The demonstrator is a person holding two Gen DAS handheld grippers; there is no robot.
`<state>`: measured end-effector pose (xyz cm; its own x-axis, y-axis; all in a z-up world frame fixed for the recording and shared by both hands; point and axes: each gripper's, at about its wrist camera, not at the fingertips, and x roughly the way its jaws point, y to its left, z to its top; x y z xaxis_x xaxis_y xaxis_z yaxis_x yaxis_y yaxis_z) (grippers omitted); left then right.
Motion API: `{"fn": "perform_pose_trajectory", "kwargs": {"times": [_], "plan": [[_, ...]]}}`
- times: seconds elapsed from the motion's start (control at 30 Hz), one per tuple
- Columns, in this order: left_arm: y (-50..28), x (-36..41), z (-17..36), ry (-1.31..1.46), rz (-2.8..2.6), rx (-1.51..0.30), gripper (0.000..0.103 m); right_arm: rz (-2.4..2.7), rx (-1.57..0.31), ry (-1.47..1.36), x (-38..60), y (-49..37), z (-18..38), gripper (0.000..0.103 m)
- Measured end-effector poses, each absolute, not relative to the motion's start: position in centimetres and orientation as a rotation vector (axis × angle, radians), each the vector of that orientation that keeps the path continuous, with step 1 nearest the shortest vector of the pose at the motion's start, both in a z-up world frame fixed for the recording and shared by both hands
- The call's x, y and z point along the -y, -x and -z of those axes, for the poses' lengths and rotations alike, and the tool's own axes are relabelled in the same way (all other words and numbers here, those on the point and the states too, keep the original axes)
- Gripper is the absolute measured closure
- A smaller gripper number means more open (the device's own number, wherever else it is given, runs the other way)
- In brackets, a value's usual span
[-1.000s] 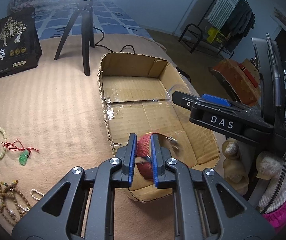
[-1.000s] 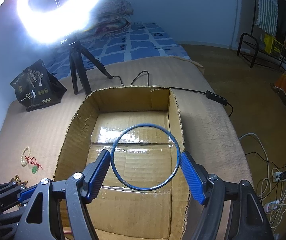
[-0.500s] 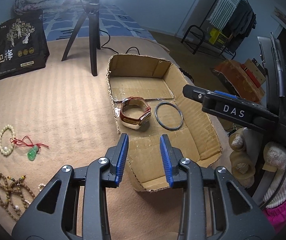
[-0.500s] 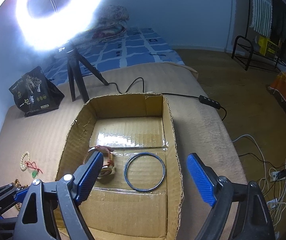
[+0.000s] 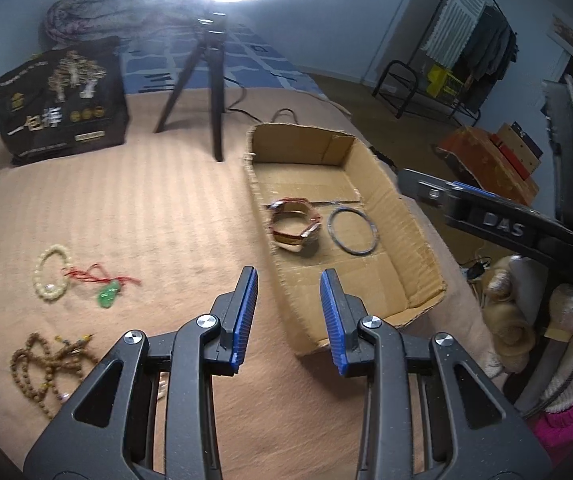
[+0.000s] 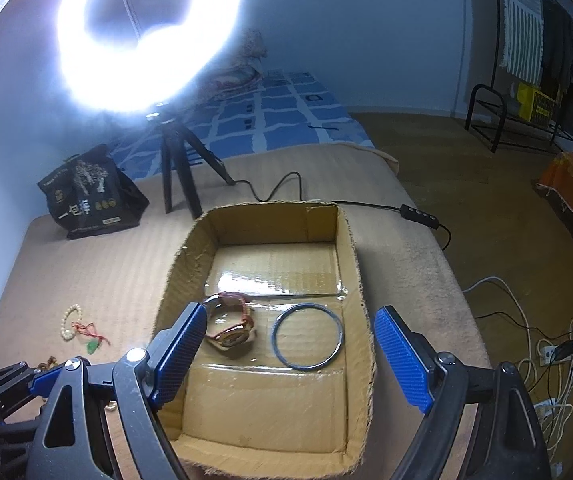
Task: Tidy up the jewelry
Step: 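Move both tools back from the box to the remaining jewelry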
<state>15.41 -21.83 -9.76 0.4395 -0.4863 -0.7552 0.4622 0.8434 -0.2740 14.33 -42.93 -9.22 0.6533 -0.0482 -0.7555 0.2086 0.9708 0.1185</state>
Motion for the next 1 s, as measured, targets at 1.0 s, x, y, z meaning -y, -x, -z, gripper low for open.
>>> {"fn": "perform_pose_trajectory", "kwargs": {"times": [1.0], "plan": [[-14.0,-0.2,13.4,0.245,0.299,-1.045,0.058,-0.123,-0.866,-0.157,29.7,-11.3,9.4,0.009]]}}
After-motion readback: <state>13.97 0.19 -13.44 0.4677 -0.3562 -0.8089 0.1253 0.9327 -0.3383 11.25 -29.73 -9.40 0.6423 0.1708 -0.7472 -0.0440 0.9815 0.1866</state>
